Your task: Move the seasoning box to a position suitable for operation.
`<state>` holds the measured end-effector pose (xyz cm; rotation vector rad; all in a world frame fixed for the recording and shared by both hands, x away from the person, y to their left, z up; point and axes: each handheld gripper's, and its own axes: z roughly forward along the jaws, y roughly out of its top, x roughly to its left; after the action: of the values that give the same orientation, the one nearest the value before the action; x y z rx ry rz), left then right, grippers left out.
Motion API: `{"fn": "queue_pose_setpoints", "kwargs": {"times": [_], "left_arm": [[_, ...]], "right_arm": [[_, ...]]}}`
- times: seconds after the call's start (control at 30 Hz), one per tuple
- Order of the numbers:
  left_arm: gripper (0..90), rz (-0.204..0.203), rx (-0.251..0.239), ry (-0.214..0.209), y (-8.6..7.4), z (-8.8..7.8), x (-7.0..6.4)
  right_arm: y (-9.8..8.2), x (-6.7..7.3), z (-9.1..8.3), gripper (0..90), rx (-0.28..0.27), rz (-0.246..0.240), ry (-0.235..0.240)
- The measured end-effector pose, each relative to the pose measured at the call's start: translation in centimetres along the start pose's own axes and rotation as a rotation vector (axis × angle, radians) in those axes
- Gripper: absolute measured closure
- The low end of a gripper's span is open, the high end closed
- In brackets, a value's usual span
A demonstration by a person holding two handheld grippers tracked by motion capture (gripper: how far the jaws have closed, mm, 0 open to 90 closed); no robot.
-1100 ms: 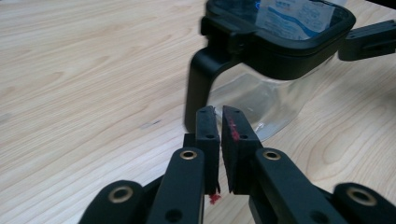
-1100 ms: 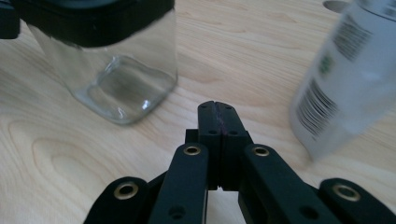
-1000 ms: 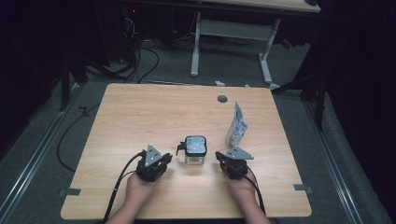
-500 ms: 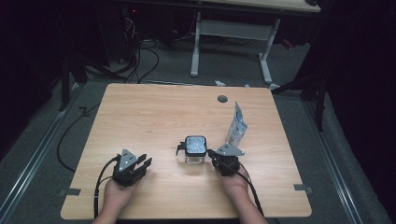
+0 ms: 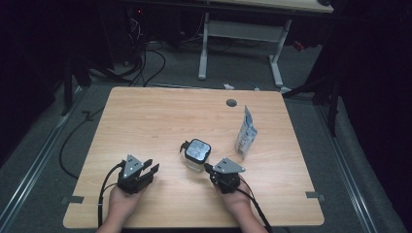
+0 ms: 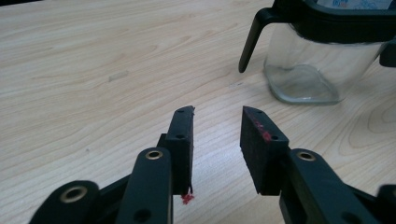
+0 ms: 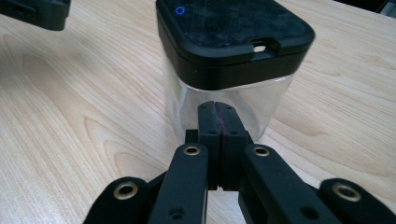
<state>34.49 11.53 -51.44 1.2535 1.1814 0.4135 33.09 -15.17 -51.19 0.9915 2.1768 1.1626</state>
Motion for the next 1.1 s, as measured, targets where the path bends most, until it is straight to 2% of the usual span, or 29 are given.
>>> {"fn": "queue_pose_setpoints", "kwargs": {"times": [0.1,0.17,0.2,0.23,0.3,0.37,0.4,0.47,0.57,0.7,0.77,0.87,0.9,0.93,1.0,1.03,1.1], "left_arm": [[64.6,0.002,0.003,-0.008,0.0,0.4,-0.3],[65.2,0.013,-0.001,-0.021,0.0,1.7,-0.8],[67.7,0.013,-0.001,-0.021,0.0,1.7,-0.8],[71.8,0.013,0.001,-0.024,0.1,2.4,-0.9],[78.4,-0.002,-0.010,-0.011,0.8,5.0,-0.9],[85.5,-0.023,-0.002,0.004,1.2,6.6,-0.8],[87.4,-0.013,0.008,0.017,1.1,7.6,-0.9],[90.0,0.003,0.019,0.015,0.9,8.7,-1.2],[90.0,-0.011,0.027,0.018,0.8,10.2,-1.5],[90.0,-0.003,0.027,0.018,0.9,11.0,-1.6],[90.0,-0.017,0.018,0.017,1.1,11.1,-1.6],[90.0,-0.038,-0.011,-0.026,1.8,10.4,-2.6],[90.0,-0.038,-0.011,-0.026,1.8,10.4,-2.6],[90.0,-0.016,-0.004,-0.022,1.8,10.6,-2.8],[90.0,-0.025,0.016,-0.007,1.8,11.4,-2.6],[90.0,-0.037,0.016,-0.007,1.9,11.6,-2.6],[90.0,-0.047,0.014,-0.009,2.0,11.7,-2.6]], "right_arm": [[-0.4,-0.5,-0.5,89.9,0.001,0.013,-0.012],[-0.8,-1.0,-1.1,90.0,0.002,0.017,-0.024],[-0.8,-1.0,-1.1,90.0,0.002,0.017,-0.024],[-1.2,-1.4,-1.7,89.9,0.000,0.028,-0.037],[-1.5,-1.8,-1.9,90.0,-0.003,0.041,-0.036],[-1.7,-2.1,-1.8,90.0,-0.003,0.044,-0.046],[-1.7,-2.1,-1.7,90.0,0.000,0.046,-0.052],[-1.4,-2.6,-1.3,90.0,-0.006,0.054,-0.063],[-0.8,-3.5,-0.2,90.0,-0.007,0.090,-0.074],[-0.3,-3.9,0.4,90.0,-0.007,0.099,-0.080],[0.0,-4.0,0.5,90.0,-0.008,0.105,-0.085],[-0.1,-3.8,-0.1,90.0,-0.012,0.090,-0.082],[-0.2,-3.8,-0.2,90.0,-0.010,0.086,-0.082],[-0.3,-3.8,-0.2,90.0,-0.010,0.086,-0.085],[-0.3,-4.0,-0.2,90.0,-0.002,0.094,-0.093],[-0.3,-4.1,-0.2,90.0,-0.005,0.108,-0.092],[-0.3,-4.1,-0.3,90.0,-0.007,0.106,-0.091]]}}
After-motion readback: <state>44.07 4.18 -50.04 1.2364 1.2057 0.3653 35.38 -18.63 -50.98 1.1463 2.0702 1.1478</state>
